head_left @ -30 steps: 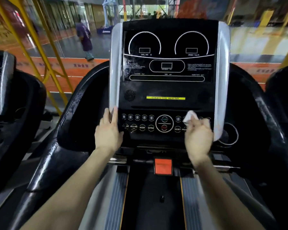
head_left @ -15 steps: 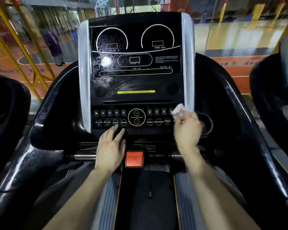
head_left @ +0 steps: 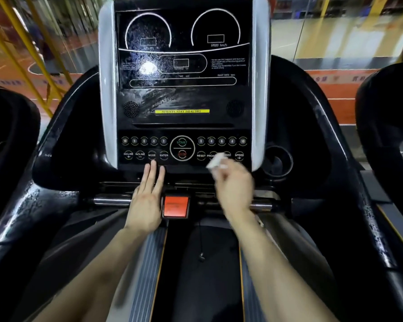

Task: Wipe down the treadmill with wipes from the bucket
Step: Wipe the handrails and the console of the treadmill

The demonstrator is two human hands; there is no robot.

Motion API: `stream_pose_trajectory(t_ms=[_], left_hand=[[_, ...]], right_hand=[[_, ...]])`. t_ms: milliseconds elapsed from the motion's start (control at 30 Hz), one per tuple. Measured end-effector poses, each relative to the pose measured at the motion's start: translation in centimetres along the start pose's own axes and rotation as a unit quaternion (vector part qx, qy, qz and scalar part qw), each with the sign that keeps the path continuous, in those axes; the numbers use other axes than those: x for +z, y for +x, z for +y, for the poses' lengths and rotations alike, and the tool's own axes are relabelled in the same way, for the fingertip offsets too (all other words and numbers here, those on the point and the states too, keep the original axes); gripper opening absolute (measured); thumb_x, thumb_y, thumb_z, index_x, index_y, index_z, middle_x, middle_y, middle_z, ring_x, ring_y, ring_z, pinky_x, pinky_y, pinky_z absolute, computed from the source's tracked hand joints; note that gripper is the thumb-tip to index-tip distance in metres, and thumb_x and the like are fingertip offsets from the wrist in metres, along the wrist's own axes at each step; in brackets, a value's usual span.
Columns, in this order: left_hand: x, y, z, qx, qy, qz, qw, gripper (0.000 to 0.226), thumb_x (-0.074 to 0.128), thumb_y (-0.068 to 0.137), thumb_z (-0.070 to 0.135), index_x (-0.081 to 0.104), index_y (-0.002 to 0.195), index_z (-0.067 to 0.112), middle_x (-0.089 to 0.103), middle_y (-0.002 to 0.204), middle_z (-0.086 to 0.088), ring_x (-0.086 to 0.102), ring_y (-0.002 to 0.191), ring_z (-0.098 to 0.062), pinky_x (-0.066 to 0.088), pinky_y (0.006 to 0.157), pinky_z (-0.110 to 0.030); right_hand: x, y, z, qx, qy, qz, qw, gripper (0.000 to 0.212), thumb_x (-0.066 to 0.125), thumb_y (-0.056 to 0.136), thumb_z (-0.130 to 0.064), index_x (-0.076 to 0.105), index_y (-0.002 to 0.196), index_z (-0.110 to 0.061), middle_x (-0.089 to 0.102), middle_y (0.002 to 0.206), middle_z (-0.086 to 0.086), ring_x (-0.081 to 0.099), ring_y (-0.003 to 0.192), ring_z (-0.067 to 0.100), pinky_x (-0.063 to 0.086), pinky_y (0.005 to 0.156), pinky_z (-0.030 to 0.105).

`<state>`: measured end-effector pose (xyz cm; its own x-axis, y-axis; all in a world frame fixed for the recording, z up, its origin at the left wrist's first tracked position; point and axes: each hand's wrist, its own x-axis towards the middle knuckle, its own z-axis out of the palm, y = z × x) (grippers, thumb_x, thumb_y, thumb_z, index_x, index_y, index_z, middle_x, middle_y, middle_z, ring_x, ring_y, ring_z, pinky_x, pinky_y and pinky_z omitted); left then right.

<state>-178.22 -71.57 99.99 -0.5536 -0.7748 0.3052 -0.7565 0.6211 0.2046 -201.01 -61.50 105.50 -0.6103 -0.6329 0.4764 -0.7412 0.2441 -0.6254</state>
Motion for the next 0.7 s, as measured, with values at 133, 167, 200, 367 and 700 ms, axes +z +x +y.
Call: stream_pose_trajectory(t_ms=[133,167,200,367,700], left_hand=[[-0.1,0.0,-0.1,0.0,-0.005,-0.007,1.0,0.108,0.059,0.09,-0.003,-0.005,0.172,0.026,-0.023,0.177,0.007,-0.016,0.165,-0.017,0.04,0.12,-0.059],[-0.1,0.0,-0.1,0.0,0.0,-0.007,1.0,0.106,0.058,0.091,-0.001,-0.005,0.172,0.026,-0.023,0.177,0.007,-0.016,0.165,-0.017,0.041,0.119,-0.059],[0.0,0.0,-0.1,-0.002,0.003,-0.007,1.0,0.108,0.058,0.089,-0.002,-0.006,0.172,0.026,-0.023,0.177,0.007,-0.016,0.164,-0.017,0.042,0.118,-0.061],[-0.2,-0.2,0.3,-0.007,0.008,-0.01,1.0,0.118,0.053,0.077,-0.013,-0.007,0.171,0.025,-0.025,0.177,0.006,-0.018,0.164,-0.017,0.045,0.114,-0.066],[-2.0,-2.2,-2.8,-0.001,-0.057,0.049,0.997,0.064,0.066,0.099,0.02,0.046,0.16,0.018,0.025,0.176,0.001,0.028,0.16,-0.022,0.031,0.128,-0.047]], right_hand=[[2.7,-0.9,-3.2,-0.072,0.01,-0.104,0.992,0.024,0.07,0.097,-0.032,0.072,0.121,-0.032,0.072,0.107,-0.001,0.071,0.087,0.032,0.057,0.074,0.043],[2.1,-0.8,-2.2,-0.063,0.007,-0.097,0.993,0.027,0.07,0.097,-0.033,0.071,0.123,-0.034,0.073,0.108,-0.001,0.072,0.088,0.03,0.058,0.075,0.042],[1.0,-0.6,-0.5,-0.045,0.007,-0.075,0.996,0.029,0.071,0.096,-0.034,0.072,0.125,-0.035,0.074,0.108,-0.001,0.072,0.089,0.029,0.058,0.077,0.041],[-2.4,-0.5,3.1,0.131,0.036,0.136,0.981,0.021,0.073,0.094,-0.027,0.079,0.114,-0.025,0.075,0.094,0.004,0.071,0.081,0.028,0.052,0.076,0.035],[1.3,0.6,-4.2,0.006,-0.014,-0.141,0.99,0.022,0.076,0.087,-0.038,0.08,0.109,-0.038,0.08,0.087,-0.009,0.075,0.087,0.021,0.058,0.079,0.033]])
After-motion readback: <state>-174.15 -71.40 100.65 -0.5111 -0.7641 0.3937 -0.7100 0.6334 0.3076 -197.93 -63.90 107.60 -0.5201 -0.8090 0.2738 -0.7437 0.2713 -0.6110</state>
